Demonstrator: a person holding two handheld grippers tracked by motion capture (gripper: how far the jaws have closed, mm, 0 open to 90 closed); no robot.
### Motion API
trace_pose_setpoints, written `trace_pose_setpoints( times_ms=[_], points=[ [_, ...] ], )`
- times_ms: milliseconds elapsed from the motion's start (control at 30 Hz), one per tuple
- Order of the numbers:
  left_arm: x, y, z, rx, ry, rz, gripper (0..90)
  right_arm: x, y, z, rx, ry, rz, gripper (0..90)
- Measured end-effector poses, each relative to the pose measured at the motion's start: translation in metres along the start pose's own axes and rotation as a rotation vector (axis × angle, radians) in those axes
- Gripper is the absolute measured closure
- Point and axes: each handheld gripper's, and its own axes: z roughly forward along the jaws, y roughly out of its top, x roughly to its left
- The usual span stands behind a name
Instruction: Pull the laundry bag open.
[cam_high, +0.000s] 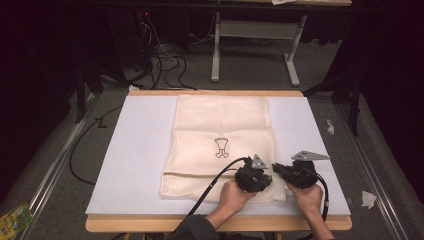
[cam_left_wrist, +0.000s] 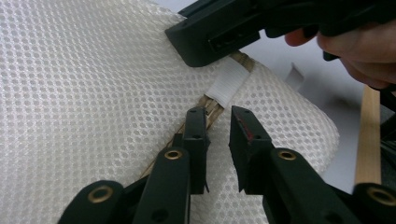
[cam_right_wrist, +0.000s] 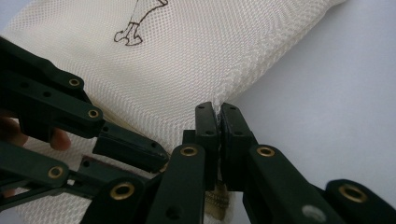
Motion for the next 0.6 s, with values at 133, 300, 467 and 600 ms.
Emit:
trace_pose_setpoints(
  times_ms=[133,300,467,600],
  points=[
    [-0.0026,0.0002,0.001,-0.004,0.017,0.02,84.4,-0.0002,-0.0001,0.0,0.002,0.002,-0.003,88.4],
    [-0.0031,0.0002,0.002,-0.009,0.022,0.022,89.8,-0.0003,0.0002,0.0001,0.007,0.004,0.001,88.3],
    [-0.0027,0.0017,0.0003,-0.016,0.024,0.022,90.0,-0.0016,0.0,0.0001,0.012,0.006,0.004,88.1],
    [-0.0019,0.0022,0.0,-0.02,0.014,0.017,90.0,-0.0035,-0.001,0.0008,0.012,0.017,0.014,87.4]
  ],
)
